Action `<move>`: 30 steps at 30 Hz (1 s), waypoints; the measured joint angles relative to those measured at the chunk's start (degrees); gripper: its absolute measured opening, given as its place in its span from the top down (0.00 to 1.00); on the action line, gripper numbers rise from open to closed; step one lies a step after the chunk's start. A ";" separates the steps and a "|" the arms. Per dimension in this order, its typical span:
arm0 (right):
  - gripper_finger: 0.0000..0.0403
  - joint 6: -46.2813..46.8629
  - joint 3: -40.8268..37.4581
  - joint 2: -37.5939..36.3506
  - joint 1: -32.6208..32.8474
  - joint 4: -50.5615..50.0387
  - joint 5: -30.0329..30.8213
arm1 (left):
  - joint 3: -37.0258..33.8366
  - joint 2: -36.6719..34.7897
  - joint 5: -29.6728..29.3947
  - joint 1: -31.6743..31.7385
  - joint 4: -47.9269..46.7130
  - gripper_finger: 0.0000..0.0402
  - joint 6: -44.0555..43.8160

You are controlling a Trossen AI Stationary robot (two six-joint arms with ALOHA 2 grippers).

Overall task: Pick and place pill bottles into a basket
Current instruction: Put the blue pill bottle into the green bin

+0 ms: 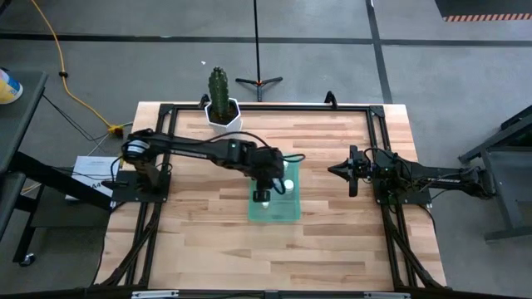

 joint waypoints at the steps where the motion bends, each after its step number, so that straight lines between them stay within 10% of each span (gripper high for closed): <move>1: 1.00 0.00 0.00 0.00 0.00 -0.01 0.00 | 0.37 0.74 0.43 -0.12 -0.26 0.60 -0.02; 30: 1.00 -0.02 0.00 0.00 0.00 -0.05 -0.20 | 1.40 13.17 3.58 -1.44 0.81 0.59 -0.68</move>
